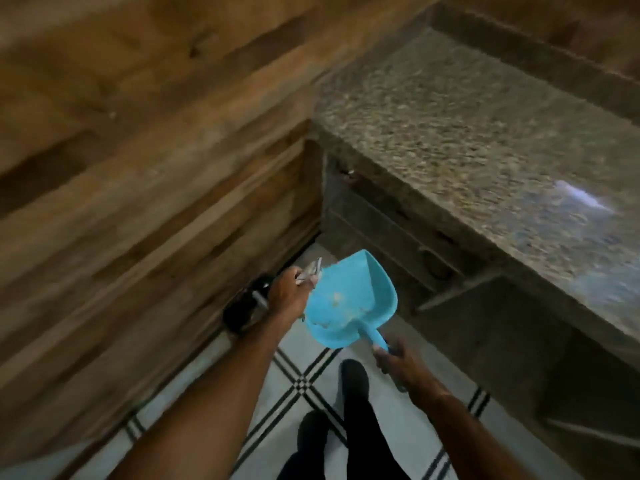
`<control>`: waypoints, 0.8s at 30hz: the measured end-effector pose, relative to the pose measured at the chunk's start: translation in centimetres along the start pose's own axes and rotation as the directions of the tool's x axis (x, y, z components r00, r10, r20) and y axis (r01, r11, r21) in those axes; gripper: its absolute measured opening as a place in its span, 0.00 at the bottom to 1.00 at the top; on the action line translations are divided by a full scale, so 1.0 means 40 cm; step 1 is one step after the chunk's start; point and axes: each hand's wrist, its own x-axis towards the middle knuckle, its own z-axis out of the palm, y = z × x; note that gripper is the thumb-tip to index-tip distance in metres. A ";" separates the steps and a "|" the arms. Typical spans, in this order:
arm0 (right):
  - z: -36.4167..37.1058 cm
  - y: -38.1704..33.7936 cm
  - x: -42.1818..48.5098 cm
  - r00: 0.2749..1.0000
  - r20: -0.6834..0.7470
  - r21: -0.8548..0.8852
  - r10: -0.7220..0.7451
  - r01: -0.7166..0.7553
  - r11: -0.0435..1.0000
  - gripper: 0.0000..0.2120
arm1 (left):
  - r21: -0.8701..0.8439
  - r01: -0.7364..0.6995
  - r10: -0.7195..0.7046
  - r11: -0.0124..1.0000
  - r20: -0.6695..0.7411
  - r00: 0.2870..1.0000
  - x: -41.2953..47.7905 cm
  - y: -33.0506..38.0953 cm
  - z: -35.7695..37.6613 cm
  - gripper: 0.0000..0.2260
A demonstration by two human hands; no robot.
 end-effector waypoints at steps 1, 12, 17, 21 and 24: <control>0.024 -0.023 0.034 1.000 0.024 -0.023 -0.003 0.003 1.000 0.09 | -0.017 0.046 -0.046 0.999 -0.029 0.998 0.012 -0.040 -0.025 0.13; 0.393 -0.070 0.524 0.964 0.231 -0.376 0.132 -0.037 0.926 0.14 | -0.168 0.426 -0.454 0.889 -0.200 0.868 0.212 -0.443 -0.054 0.11; 0.623 -0.061 0.779 0.944 0.269 -0.503 0.189 -0.030 0.864 0.18 | -0.253 0.464 -0.521 0.849 -0.255 0.815 0.360 -0.667 0.019 0.09; 0.768 -0.056 0.953 0.932 0.313 -0.555 0.185 0.022 0.831 0.10 | -0.353 0.515 -0.609 0.781 -0.249 0.753 0.446 -0.831 0.095 0.11; 0.821 -0.044 1.002 0.912 0.340 -0.605 0.231 0.023 0.796 0.16 | -0.373 0.516 -0.621 0.771 -0.265 0.737 0.478 -0.892 0.119 0.11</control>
